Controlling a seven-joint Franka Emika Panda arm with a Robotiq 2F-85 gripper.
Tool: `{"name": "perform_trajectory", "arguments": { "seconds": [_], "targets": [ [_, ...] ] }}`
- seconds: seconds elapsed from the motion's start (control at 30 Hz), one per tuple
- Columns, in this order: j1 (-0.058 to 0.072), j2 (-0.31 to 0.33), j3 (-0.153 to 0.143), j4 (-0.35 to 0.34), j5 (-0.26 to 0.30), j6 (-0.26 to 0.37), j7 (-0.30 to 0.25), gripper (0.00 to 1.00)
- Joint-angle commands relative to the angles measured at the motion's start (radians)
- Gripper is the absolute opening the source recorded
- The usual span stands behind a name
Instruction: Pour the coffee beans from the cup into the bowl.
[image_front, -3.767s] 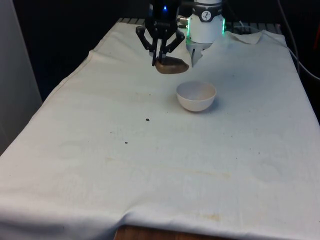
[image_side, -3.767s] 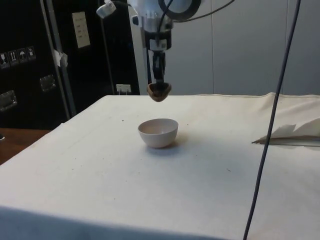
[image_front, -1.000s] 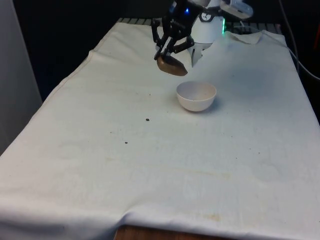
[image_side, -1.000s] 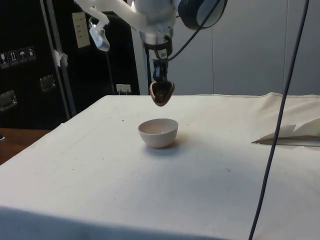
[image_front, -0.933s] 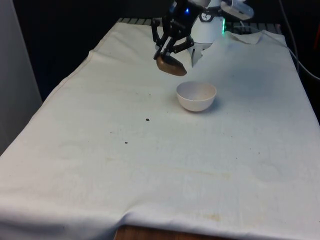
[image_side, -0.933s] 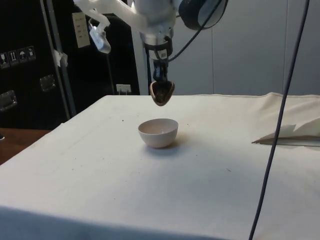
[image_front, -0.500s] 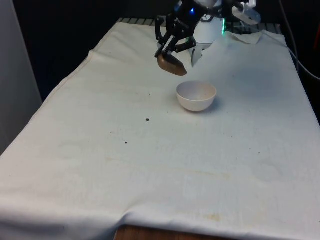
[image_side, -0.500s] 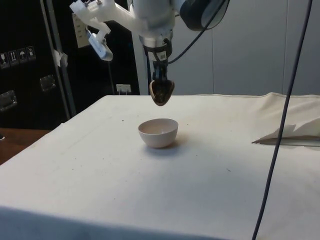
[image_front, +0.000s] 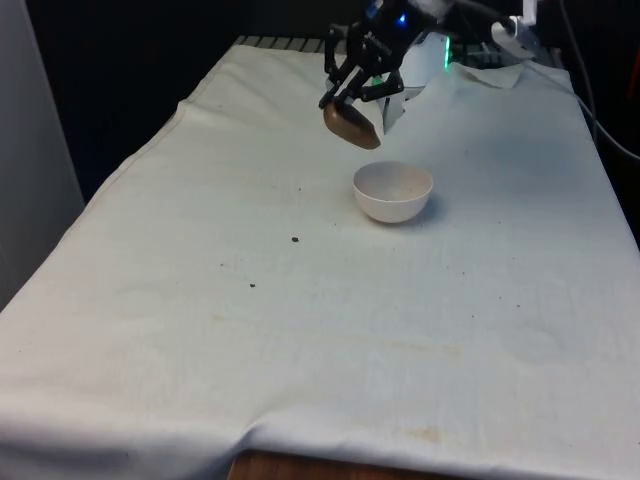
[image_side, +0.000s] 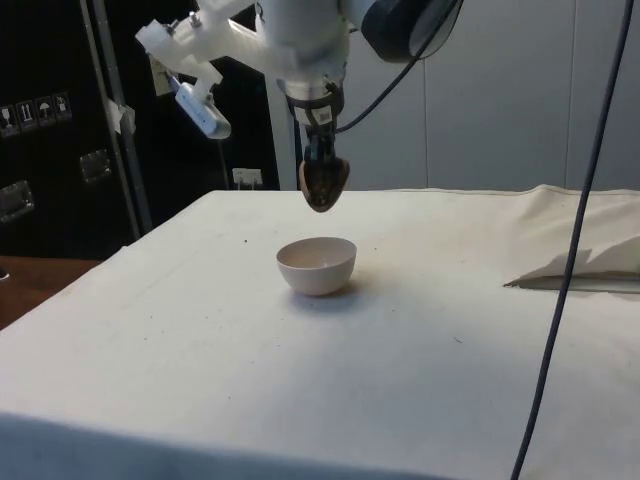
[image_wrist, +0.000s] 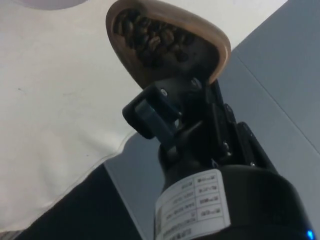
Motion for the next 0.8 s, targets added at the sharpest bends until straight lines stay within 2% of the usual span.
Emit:
{"name": "perform_trajectory", "arguments": {
  "seconds": [0.0,0.1,0.13,0.17,0.4,0.43,0.47,0.67,0.7,0.77],
  "targets": [
    [0.004,-0.004,0.003,0.0,-0.019,-0.014,0.018,0.0],
    [0.003,0.0,0.016,0.004,-0.044,-0.04,0.046,0.0],
    [0.0,0.0,0.017,0.002,-0.033,-0.034,0.037,0.0],
    [0.004,0.001,0.019,0.005,-0.05,-0.048,0.053,0.0],
    [0.005,0.004,0.05,0.009,-0.089,-0.108,0.1,0.0],
    [0.0,0.001,0.047,0.004,-0.076,-0.092,0.087,0.0],
    [0.005,0.004,0.055,0.01,-0.093,-0.116,0.105,0.0],
    [0.006,0.006,0.093,0.014,-0.106,-0.17,0.136,0.0],
    [0.0,0.002,0.09,0.009,-0.1,-0.157,0.127,0.0],
    [0.005,0.007,0.105,0.015,-0.105,-0.183,0.141,0.0]
  ]
}}
